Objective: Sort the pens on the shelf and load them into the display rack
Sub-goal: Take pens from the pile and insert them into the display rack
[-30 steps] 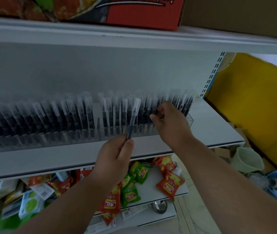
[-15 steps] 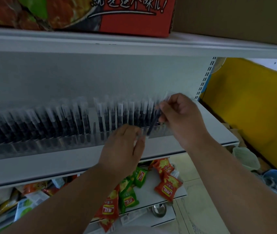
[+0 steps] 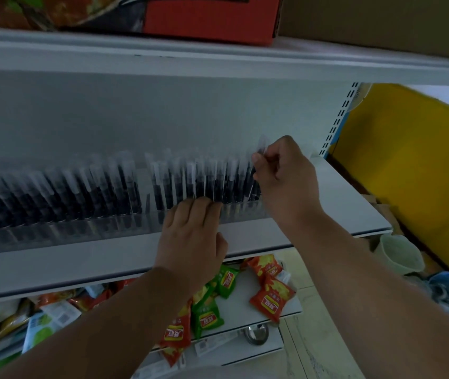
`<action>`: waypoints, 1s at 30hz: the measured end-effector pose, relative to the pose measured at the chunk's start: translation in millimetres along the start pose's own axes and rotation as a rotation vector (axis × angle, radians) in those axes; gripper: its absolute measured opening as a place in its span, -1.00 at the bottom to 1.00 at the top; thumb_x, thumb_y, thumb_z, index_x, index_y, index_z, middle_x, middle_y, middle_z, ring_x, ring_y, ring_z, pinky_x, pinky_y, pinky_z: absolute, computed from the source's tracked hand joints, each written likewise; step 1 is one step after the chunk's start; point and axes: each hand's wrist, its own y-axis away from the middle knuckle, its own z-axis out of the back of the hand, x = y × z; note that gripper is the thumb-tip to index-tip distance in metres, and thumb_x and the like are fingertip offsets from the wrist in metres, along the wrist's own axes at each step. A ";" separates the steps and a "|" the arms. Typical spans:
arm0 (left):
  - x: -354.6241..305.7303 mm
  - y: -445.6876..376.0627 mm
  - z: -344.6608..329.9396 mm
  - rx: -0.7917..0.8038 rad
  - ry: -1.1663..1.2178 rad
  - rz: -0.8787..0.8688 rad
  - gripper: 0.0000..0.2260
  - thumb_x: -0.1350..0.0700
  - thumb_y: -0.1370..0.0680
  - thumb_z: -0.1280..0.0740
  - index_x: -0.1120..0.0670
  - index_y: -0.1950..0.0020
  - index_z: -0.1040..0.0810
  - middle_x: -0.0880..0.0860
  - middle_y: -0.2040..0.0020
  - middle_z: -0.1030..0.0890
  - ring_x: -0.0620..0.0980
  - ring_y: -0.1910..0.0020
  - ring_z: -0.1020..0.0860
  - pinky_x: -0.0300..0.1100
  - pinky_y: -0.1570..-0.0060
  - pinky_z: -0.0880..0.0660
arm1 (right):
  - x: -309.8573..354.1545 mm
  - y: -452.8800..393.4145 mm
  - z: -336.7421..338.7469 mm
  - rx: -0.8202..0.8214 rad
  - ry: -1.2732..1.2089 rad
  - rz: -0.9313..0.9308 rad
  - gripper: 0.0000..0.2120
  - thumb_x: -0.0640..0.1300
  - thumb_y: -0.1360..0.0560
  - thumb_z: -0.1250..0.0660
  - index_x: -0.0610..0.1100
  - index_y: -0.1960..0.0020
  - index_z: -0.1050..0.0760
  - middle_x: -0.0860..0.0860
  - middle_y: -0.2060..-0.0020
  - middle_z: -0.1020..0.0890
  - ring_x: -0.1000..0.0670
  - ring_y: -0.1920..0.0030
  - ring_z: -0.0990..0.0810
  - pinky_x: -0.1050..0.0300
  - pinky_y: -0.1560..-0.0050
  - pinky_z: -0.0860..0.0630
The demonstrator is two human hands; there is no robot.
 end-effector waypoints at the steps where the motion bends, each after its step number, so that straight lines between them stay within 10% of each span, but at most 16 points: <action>1: 0.8 0.1 -0.4 -0.008 -0.002 -0.002 -0.52 0.00 -0.47 -0.23 0.15 -0.35 -0.49 0.12 -0.23 -0.51 0.16 -0.20 -0.44 0.03 -0.24 -0.32 | -1.3 0.1 -1.9 0.012 0.010 -0.006 -0.82 -0.05 -0.60 -0.30 -0.12 0.09 -0.37 -0.06 0.29 -0.59 -0.06 0.23 -0.62 -0.01 0.24 -0.55; 9: 1.7 0.9 -3.0 -0.044 0.010 -0.009 -0.49 -0.02 -0.44 -0.24 0.16 -0.34 -0.51 0.14 -0.19 -0.52 0.18 -0.14 -0.46 0.06 -0.17 -0.35 | -21.1 17.5 -19.2 0.100 0.175 -0.097 -0.77 -0.07 -0.60 -0.28 -0.12 0.17 -0.33 0.10 0.39 -0.37 0.18 0.39 -0.34 0.21 0.41 -0.15; 18: 1.2 0.7 0.3 -0.034 0.027 0.007 -0.49 -0.04 -0.44 -0.22 0.16 -0.33 -0.52 0.13 -0.19 -0.53 0.18 -0.14 -0.46 0.06 -0.17 -0.36 | -23.2 24.2 -14.6 0.109 0.183 -0.069 -0.81 -0.03 -0.55 -0.35 -0.08 0.10 -0.37 0.03 0.25 -0.51 0.02 0.25 -0.48 0.16 0.29 -0.31; 30: 31.6 49.8 47.1 -0.004 0.044 0.188 -0.56 -0.10 -0.52 -0.16 0.10 -0.29 -0.52 0.07 -0.18 -0.54 0.12 -0.18 -0.46 0.01 -0.20 -0.43 | 45.2 39.4 -21.7 0.151 0.146 0.447 -0.80 -0.12 -0.49 -0.40 -0.21 -0.04 -0.50 -0.11 0.08 -0.54 -0.13 0.10 -0.52 0.04 0.09 -0.46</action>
